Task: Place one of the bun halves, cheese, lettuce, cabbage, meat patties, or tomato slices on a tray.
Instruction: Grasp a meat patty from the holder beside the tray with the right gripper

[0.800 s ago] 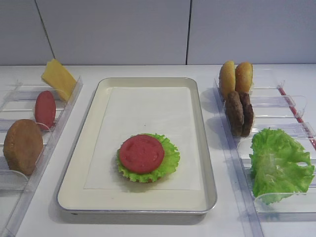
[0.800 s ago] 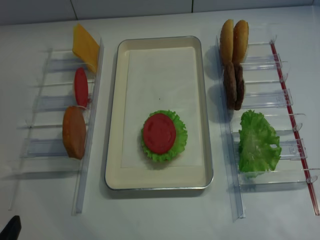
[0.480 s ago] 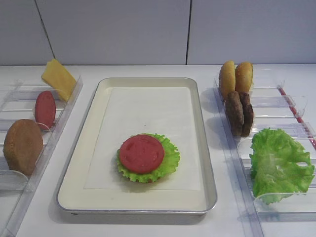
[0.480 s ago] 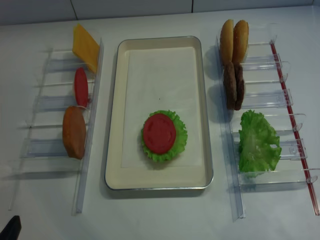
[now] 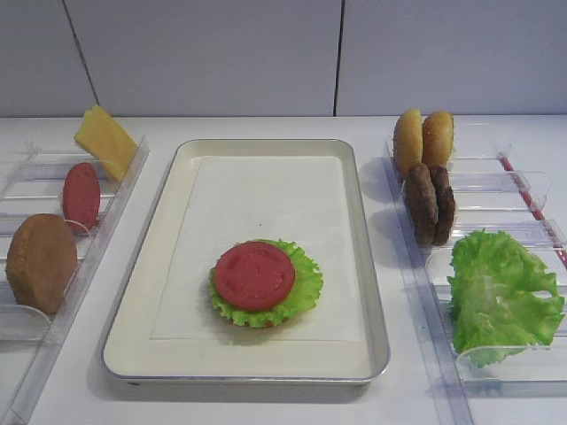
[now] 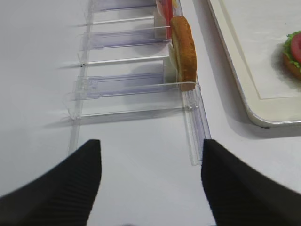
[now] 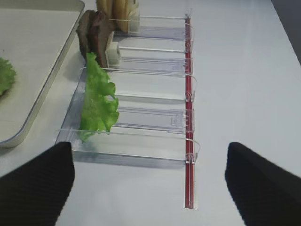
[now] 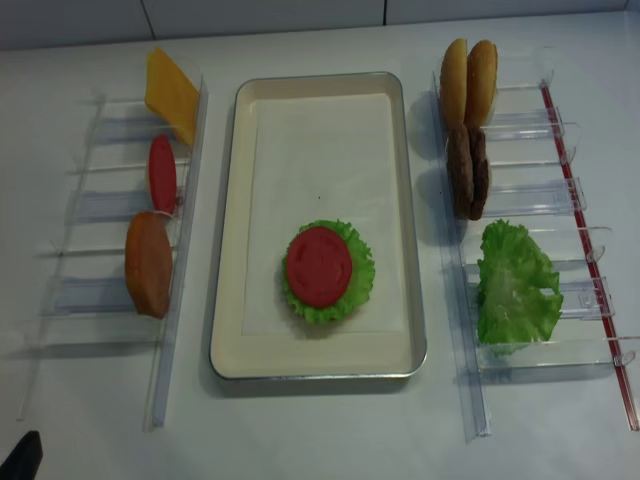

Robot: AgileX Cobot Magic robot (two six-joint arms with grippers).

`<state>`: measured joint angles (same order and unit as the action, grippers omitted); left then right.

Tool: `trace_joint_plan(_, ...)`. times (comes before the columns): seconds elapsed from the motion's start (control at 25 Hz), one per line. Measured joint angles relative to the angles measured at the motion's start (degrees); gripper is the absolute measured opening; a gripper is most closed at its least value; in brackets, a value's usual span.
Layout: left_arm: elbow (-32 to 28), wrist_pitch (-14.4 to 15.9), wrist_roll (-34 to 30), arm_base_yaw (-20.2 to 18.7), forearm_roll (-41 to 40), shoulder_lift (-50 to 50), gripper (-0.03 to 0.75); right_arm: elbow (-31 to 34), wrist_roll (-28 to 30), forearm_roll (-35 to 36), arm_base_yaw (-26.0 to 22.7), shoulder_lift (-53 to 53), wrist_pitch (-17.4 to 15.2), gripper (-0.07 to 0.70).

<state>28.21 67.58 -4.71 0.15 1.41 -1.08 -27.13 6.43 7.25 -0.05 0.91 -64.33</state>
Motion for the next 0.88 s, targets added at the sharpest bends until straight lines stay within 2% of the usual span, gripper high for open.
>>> trace_joint_plan(0.08, 0.0, 0.0, 0.0, 0.0, 0.0, 0.0, 0.459, -0.9, 7.0, 3.1, 0.0, 0.0, 0.5, 0.653)
trace_joint_plan(0.2, 0.0, 0.0, 0.0, 0.0, 0.0, 0.0, 0.459, -3.2, 15.5, 9.8, 0.0, -1.5, 3.4, 0.653)
trace_joint_plan(0.44, 0.0, 0.0, 0.0, 0.0, 0.0, 0.0, 0.459, -7.7, 25.9, 20.7, 0.0, -12.5, 4.5, 0.653)
trace_joint_plan(0.56, 0.0, 0.0, 0.0, 0.0, 0.0, 0.0, 0.459, -9.8, 29.4, 24.0, 0.0, -18.9, 4.8, 0.653)
trace_joint_plan(0.88, 0.0, 0.0, 0.0, 0.0, 0.0, 0.0, 0.459, -16.1, 33.6, 30.5, 0.0, -37.9, 3.9, 0.653)
